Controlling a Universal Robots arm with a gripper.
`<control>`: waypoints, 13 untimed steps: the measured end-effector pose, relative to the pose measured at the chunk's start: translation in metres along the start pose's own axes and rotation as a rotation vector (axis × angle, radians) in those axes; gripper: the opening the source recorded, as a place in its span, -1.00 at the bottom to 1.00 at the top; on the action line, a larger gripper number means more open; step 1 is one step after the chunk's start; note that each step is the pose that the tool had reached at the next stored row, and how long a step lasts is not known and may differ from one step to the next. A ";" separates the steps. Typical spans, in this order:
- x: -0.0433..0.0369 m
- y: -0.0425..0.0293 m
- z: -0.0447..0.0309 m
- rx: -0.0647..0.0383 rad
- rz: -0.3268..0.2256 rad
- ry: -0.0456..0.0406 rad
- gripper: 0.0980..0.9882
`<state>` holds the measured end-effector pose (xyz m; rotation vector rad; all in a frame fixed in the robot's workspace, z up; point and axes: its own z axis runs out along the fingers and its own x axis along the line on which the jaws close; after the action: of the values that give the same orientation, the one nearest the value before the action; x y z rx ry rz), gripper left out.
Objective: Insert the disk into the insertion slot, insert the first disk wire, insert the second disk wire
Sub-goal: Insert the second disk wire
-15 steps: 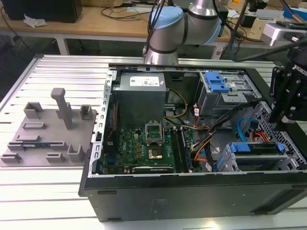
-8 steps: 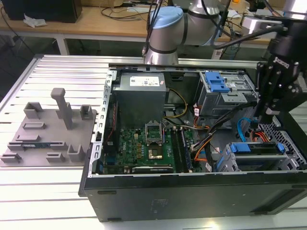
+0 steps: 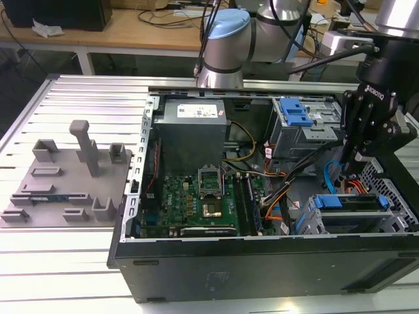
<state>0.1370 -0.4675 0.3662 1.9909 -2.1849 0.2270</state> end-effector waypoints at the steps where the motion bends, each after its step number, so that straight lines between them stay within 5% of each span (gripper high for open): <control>1: -0.0001 0.0000 0.0004 0.000 0.000 0.0000 -0.54; 6: 0.0001 0.0000 0.0012 0.000 0.000 -0.0001 -0.57; 8: 0.0008 -0.0001 0.0017 0.000 0.000 0.0000 -0.86; 11: 0.0014 -0.0002 0.0020 0.000 0.000 0.0002 -0.86; 13: 0.0106 -0.0010 0.0043 0.000 0.000 -0.0067 -0.86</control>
<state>0.1369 -0.4789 0.3644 1.9947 -2.1889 0.2210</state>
